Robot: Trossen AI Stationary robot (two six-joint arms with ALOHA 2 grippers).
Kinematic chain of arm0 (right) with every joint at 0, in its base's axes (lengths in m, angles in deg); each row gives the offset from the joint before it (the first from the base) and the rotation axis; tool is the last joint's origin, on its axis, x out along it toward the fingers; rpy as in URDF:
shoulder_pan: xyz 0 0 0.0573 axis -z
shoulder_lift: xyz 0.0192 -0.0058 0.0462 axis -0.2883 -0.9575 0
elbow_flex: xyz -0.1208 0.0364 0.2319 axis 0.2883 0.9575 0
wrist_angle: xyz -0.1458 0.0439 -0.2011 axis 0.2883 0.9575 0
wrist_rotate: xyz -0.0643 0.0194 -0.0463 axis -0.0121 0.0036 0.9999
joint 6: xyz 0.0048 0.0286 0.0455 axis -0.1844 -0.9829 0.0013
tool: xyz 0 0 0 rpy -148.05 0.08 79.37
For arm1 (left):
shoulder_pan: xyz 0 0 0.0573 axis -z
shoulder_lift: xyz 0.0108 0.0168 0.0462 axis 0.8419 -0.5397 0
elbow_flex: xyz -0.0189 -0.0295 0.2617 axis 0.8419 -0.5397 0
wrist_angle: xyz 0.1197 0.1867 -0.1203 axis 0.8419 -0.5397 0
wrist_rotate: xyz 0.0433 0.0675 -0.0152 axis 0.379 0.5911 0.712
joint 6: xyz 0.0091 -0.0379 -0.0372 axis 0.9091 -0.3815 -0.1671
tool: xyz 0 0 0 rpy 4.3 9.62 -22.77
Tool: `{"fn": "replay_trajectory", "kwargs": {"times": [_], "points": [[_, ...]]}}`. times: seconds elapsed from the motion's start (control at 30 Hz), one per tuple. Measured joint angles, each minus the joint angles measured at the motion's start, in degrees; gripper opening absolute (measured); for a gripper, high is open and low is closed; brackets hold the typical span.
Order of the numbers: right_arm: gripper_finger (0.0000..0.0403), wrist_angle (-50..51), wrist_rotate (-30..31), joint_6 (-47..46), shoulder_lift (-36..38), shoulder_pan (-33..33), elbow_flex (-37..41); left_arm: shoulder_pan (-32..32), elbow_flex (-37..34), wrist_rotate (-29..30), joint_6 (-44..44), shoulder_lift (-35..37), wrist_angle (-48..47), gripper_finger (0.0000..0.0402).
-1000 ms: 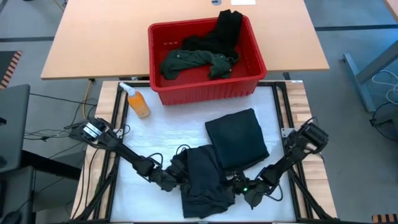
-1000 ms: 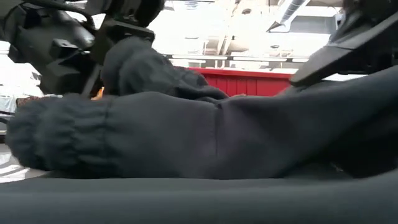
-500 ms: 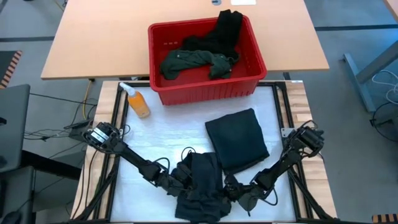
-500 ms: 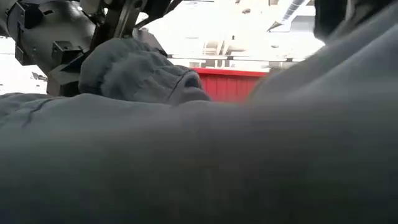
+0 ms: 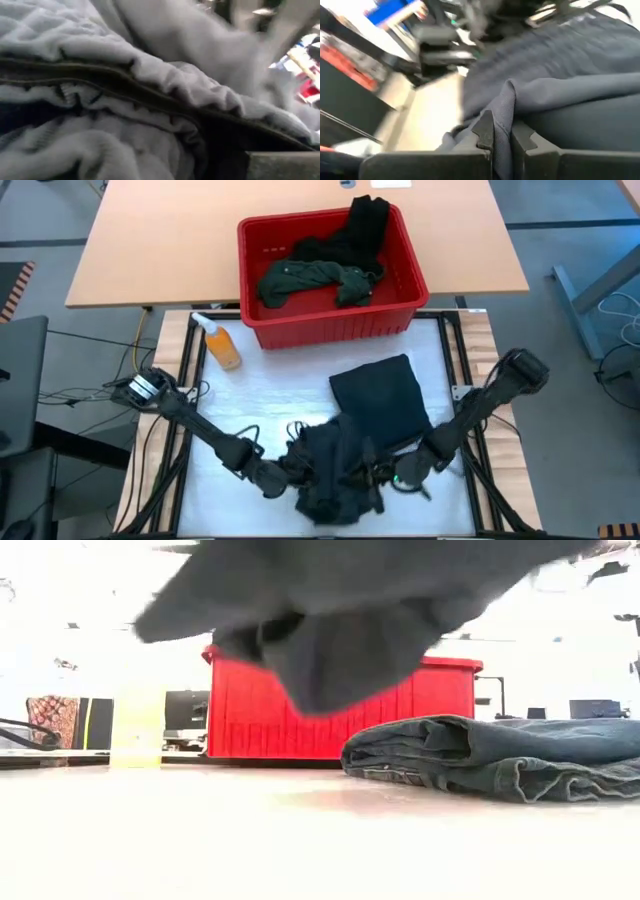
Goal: Fold Laundry from Bin
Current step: Stack the dark blue shorts on top of the dark blue jeans
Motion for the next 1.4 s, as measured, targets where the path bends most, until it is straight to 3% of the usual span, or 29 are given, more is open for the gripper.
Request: {"fn": "replay_trajectory", "kwargs": {"times": [0.17, 0.27, 0.5, 0.67, 0.83, 0.97, 1.13, 1.4], "points": [[0.0040, 18.9, 0.1, 7.1, 11.7, 3.4, 0.0, -6.3, 3.5, 2.6, 10.9, 1.4, 0.2, 0.0017], [0.0039, 29.0, 0.5, 7.6, 16.8, 6.1, 0.0, -11.4, 6.4, 0.5, 14.3, 0.2, 0.3, 0.0017], [0.0040, 57.1, 0.7, -2.1, 22.5, 11.7, 0.1, -21.1, 14.0, -9.8, 10.0, -9.8, 1.2, 0.0016], [0.0040, 75.4, 2.4, -10.1, 22.9, 14.6, 0.8, -24.4, 22.8, -12.9, 9.2, -20.1, 1.3, 0.0016], [0.0043, 75.7, -0.1, -12.5, 22.8, 17.5, 6.6, -26.6, 31.0, -16.8, 7.7, -27.5, -2.0, 0.0017], [0.0067, 73.7, -1.0, -14.1, 22.7, 18.1, 9.4, -26.6, 33.0, -17.1, 7.7, -28.6, -6.3, 0.0035], [0.0126, 75.5, -1.7, -13.5, 22.9, 18.1, 8.5, -25.7, 33.1, -19.4, 10.7, -27.3, -9.6, 0.0078], [0.0222, 86.6, -9.3, -14.6, 22.8, 17.8, -0.4, -25.6, 33.1, -22.7, 14.2, -19.9, -28.2, 0.0136]]}}
